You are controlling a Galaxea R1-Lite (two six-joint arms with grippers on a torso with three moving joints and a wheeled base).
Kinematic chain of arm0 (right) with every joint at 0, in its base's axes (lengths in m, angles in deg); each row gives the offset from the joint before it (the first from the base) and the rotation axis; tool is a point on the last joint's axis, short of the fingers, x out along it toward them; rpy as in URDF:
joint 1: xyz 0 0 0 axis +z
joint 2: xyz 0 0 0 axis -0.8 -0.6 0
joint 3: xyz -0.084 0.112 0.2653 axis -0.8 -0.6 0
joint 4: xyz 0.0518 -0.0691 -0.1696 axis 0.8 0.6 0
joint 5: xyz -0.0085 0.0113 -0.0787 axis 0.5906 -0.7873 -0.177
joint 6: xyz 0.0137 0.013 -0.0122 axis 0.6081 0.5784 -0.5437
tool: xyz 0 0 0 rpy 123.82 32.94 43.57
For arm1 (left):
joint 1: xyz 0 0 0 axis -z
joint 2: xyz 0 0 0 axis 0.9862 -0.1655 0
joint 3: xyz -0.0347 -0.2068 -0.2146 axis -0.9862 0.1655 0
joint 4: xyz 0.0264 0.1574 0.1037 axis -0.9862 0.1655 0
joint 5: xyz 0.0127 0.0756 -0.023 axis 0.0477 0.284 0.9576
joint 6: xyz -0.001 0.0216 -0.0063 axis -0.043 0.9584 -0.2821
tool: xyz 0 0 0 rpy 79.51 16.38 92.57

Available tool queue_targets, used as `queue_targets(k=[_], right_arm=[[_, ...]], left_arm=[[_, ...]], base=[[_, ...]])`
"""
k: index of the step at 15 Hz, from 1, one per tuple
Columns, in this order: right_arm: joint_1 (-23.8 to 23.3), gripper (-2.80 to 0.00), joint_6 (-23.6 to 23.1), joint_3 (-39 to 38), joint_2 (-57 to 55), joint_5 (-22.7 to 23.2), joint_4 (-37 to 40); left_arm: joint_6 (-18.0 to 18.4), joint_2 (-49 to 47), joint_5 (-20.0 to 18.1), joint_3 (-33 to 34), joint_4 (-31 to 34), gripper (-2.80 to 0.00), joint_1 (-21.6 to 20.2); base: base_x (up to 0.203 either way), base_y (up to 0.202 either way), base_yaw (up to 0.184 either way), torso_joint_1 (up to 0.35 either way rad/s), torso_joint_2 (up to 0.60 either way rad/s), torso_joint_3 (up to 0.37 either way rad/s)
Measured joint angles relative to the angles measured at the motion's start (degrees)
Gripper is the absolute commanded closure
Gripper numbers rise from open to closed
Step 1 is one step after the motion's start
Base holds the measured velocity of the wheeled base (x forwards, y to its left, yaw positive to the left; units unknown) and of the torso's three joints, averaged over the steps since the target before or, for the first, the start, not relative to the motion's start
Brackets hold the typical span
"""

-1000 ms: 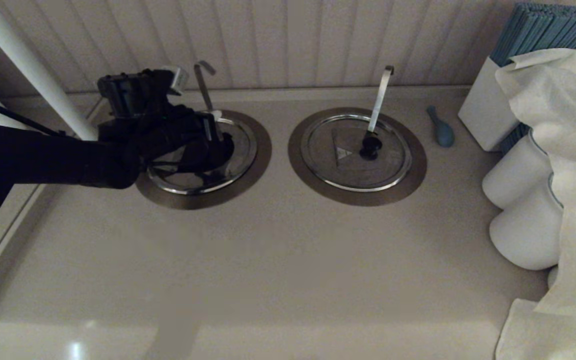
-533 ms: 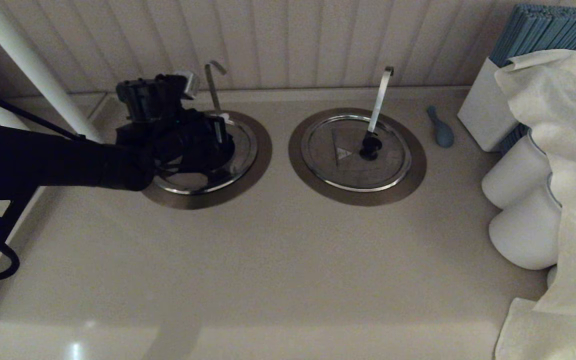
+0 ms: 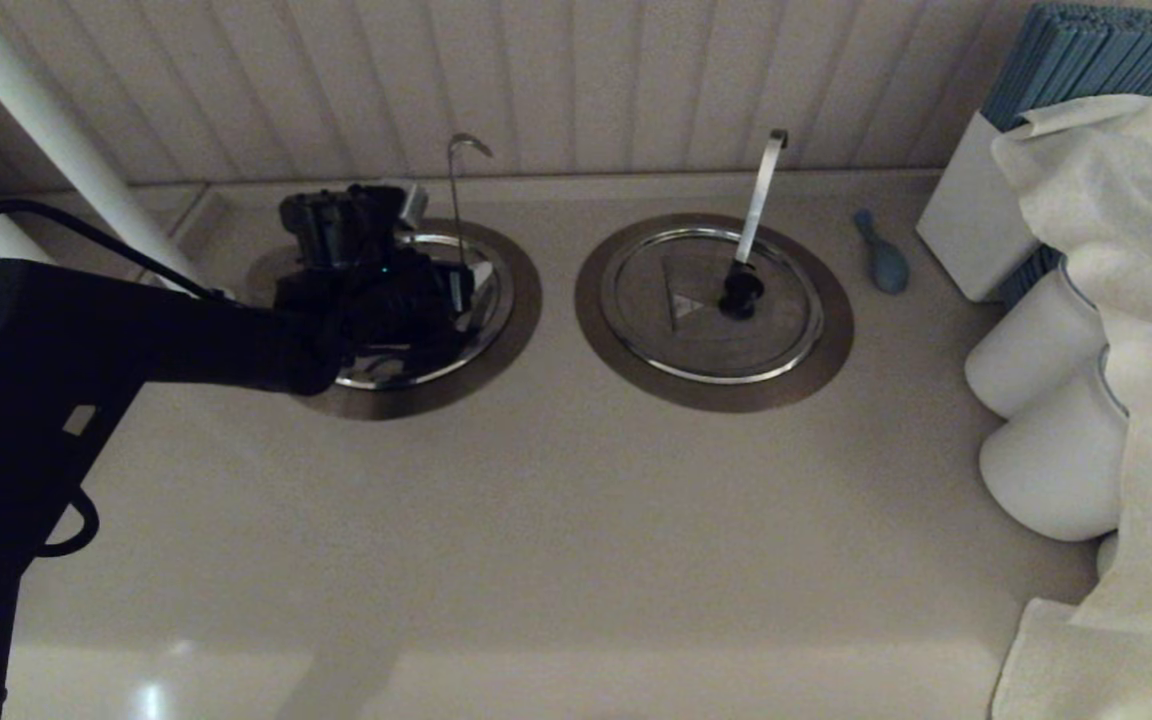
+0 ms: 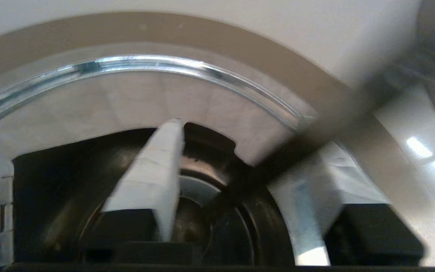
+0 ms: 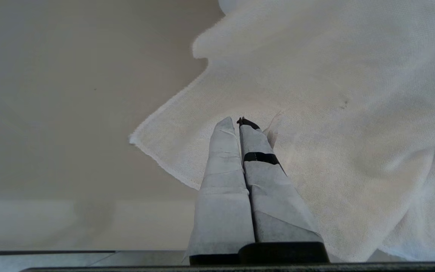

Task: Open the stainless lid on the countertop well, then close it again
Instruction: Stir with a spoon

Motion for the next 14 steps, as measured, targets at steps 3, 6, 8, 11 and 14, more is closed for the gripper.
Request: queue_targets(k=[3, 6, 8, 11, 14], right_arm=[[0.00, 0.00, 0.02, 0.00, 0.00, 0.00, 0.00], [0.00, 0.00, 0.02, 0.00, 0.00, 0.00, -0.02], [0.00, 0.00, 0.00, 0.00, 0.00, -0.01, -0.02], [0.00, 0.00, 0.02, 0.00, 0.00, 0.00, 0.00], [0.00, 0.00, 0.02, 0.00, 0.00, -0.01, 0.00]], left_arm=[[-0.32, 0.54, 0.04, -0.26, -1.21, -2.80, -0.06], [-0.75, 1.59, -0.01, 0.16, -2.57, -2.80, -0.34], [-1.24, 1.99, 0.04, 0.10, -2.64, -2.80, -0.50], [-1.56, 2.71, 0.07, -0.04, -2.66, -2.80, -1.04], [-1.76, 3.80, -0.01, 0.15, -2.64, -2.80, -1.97]], base=[[0.000, 0.000, 0.000, 0.000, 0.00, 0.000], [0.000, 0.000, 0.000, 0.000, 0.00, 0.000], [0.000, 0.000, 0.000, 0.000, 0.00, 0.000], [0.000, 0.000, 0.000, 0.000, 0.00, 0.000], [0.000, 0.000, 0.000, 0.000, 0.00, 0.000]])
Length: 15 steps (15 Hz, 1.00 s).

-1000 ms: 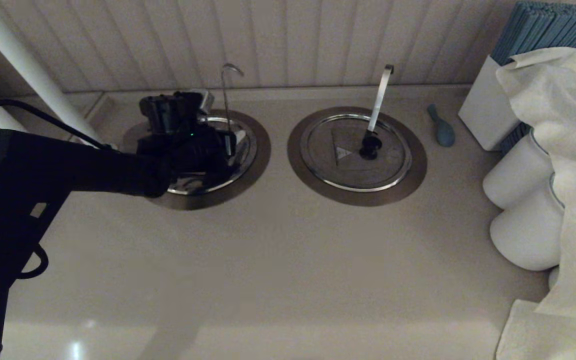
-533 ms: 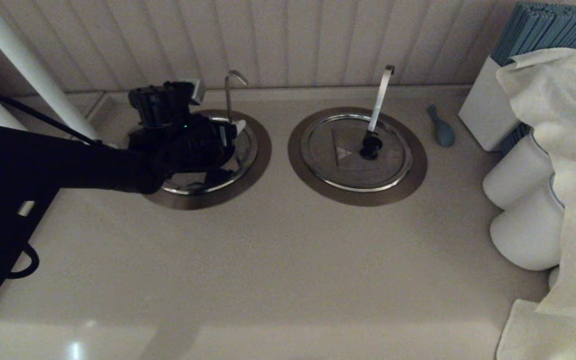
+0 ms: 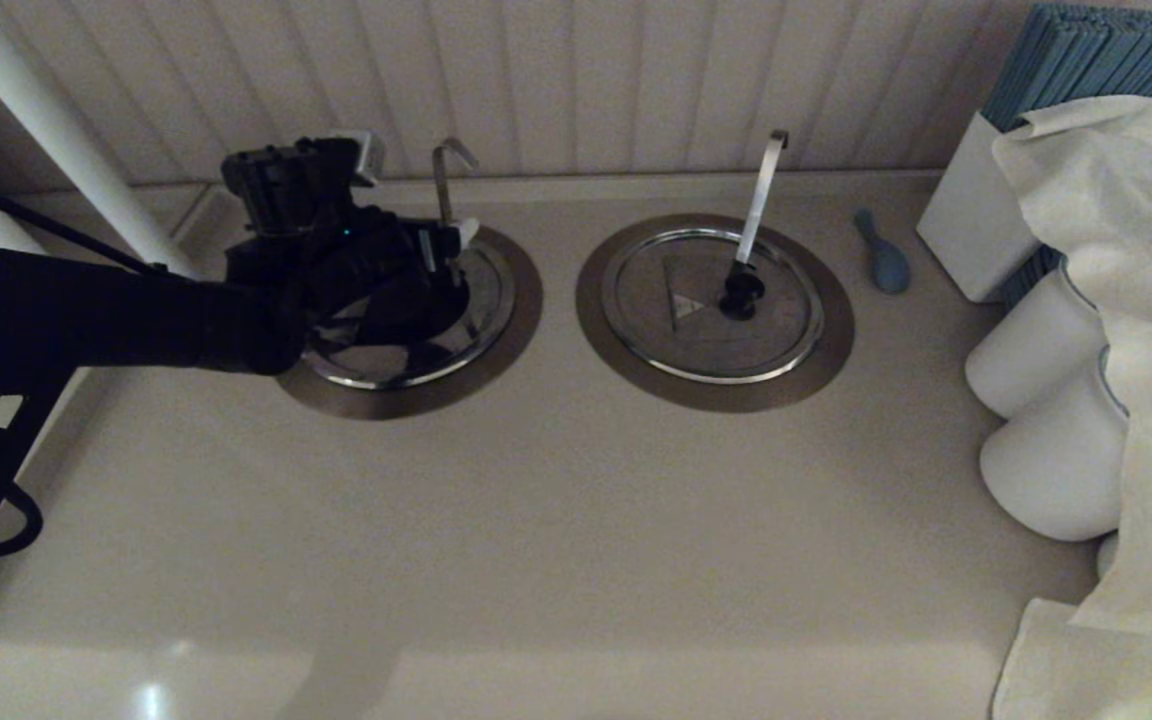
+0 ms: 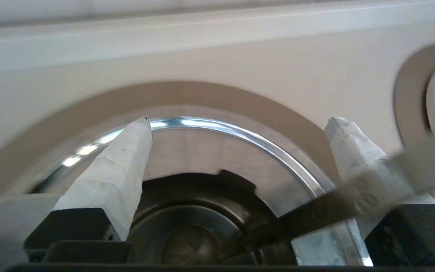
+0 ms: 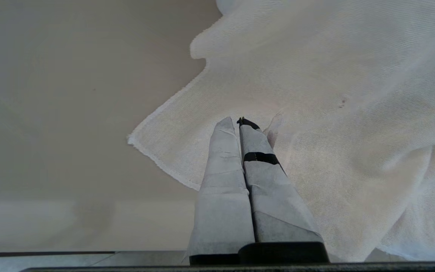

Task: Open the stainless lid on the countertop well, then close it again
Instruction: Stir with a spoon

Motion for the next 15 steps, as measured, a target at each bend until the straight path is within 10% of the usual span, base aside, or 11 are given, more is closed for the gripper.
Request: queue_targets(k=[15], right_arm=[[0.02, 0.00, -0.02, 0.00, 0.00, 0.01, 0.00]], left_arm=[[-1.27, -7.64, 10.95, -9.09, -3.55, -2.80, 3.18]], base=[[0.000, 0.000, 0.000, 0.000, 0.00, 0.000]])
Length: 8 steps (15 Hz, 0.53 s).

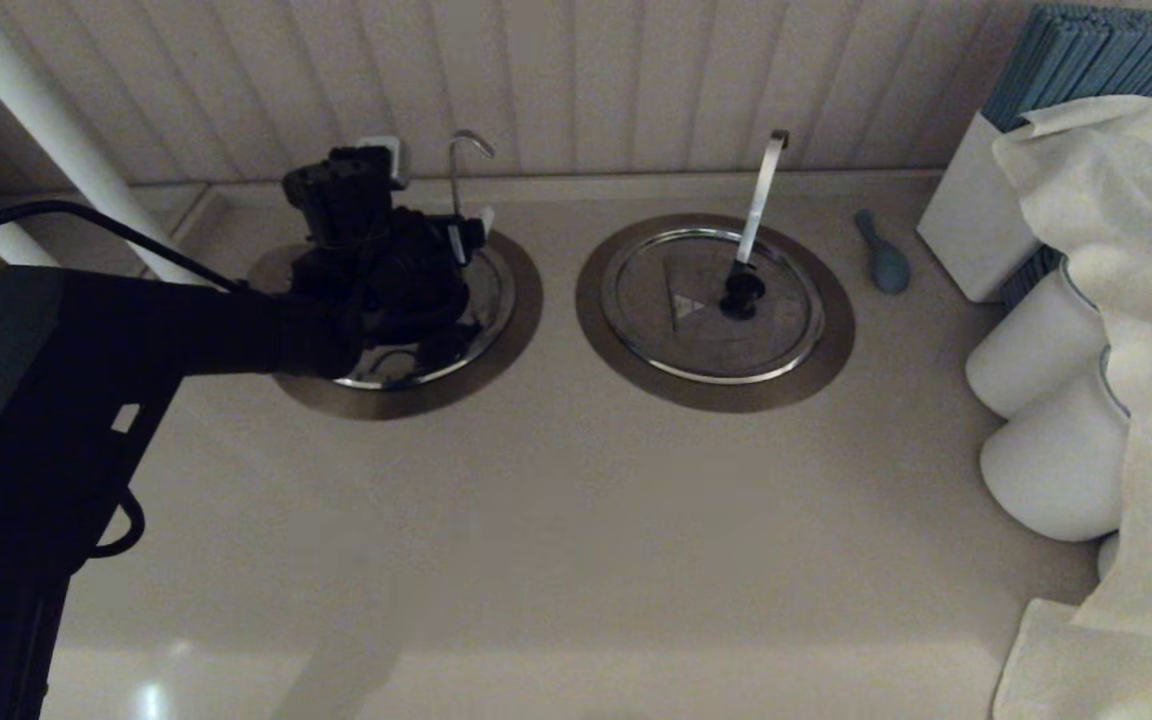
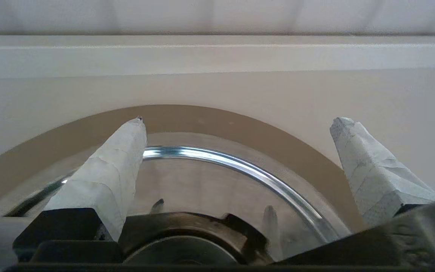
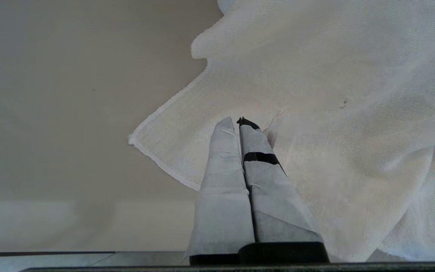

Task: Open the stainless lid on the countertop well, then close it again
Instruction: Stir with a spoon

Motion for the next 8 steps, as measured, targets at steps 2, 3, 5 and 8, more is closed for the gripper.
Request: queue_targets(k=[2, 3, 5, 8], right_arm=[[0.00, 0.00, 0.00, 0.00, 0.00, 0.00, 0.00], [0.00, 0.00, 0.00, 0.00, 0.00, 0.00, 0.00], [-0.02, 0.00, 0.00, 0.00, 0.00, 0.00, 0.00], [-0.02, 0.00, 0.01, 0.00, 0.00, 0.01, 0.00]], left_arm=[[-0.04, -0.32, 0.65, -0.61, 0.00, -2.80, -0.09], [-0.02, -0.29, 0.69, -0.72, 0.02, -2.80, -0.13], [-0.07, 0.13, 0.72, -0.73, 0.03, -2.80, -0.72], [-0.11, 1.73, -0.12, -0.17, 0.67, -2.80, -3.51]], base=[[0.000, 0.000, 0.000, 0.000, 0.00, 0.000], [0.000, 0.000, 0.000, 0.000, 0.00, 0.000], [0.000, 0.000, 0.000, 0.000, 0.00, 0.000], [0.000, 0.000, 0.000, 0.000, 0.00, 0.000]])
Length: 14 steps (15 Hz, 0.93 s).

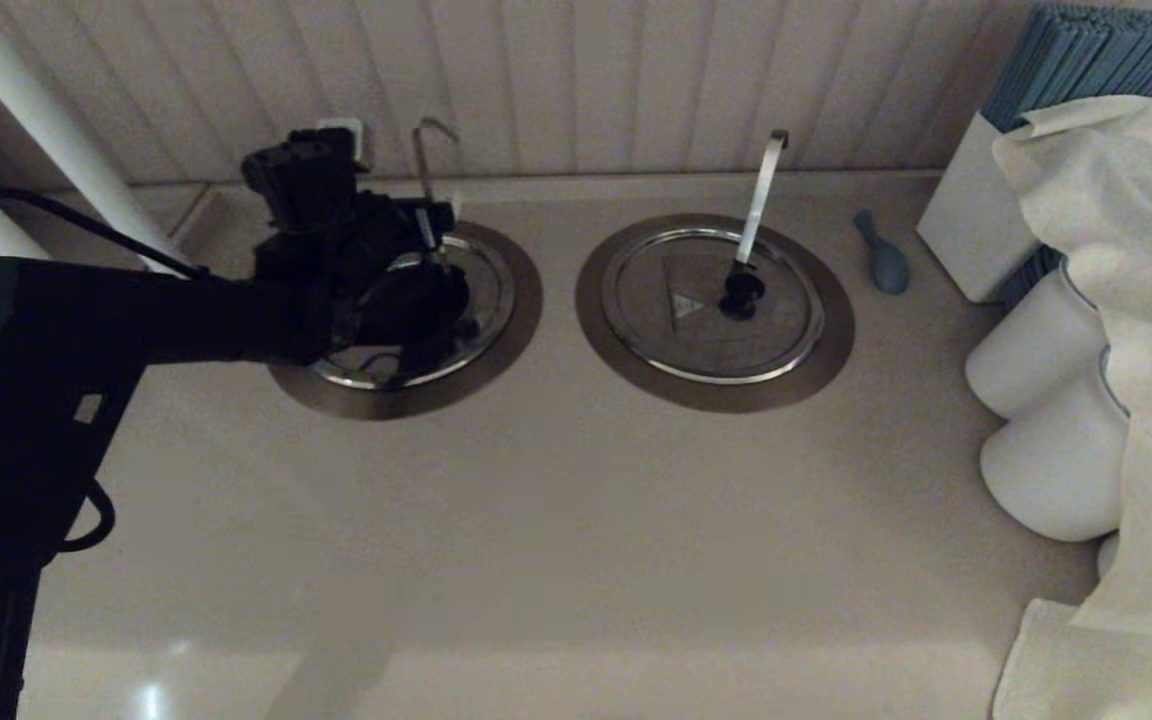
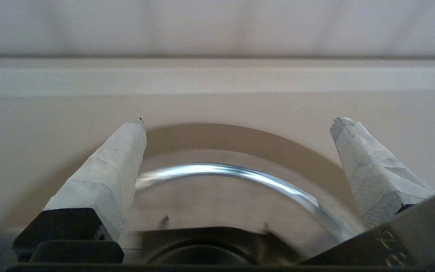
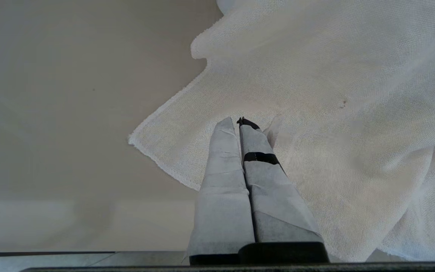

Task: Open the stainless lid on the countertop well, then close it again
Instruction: Stir with a spoon

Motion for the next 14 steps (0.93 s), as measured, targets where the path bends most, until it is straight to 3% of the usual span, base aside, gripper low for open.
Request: queue_targets(k=[4, 14], right_arm=[[0.00, 0.00, 0.01, 0.00, 0.00, -0.01, 0.00], [0.00, 0.00, 0.01, 0.00, 0.00, -0.01, 0.00]], left_arm=[[-0.63, 1.59, -3.13, 1.66, 0.94, -2.80, -1.56], [-0.43, -0.08, -2.05, 1.21, 0.47, -2.80, 1.44]], base=[[0.000, 0.000, 0.000, 0.000, 0.00, 0.000], [0.000, 0.000, 0.000, 0.000, 0.00, 0.000]])
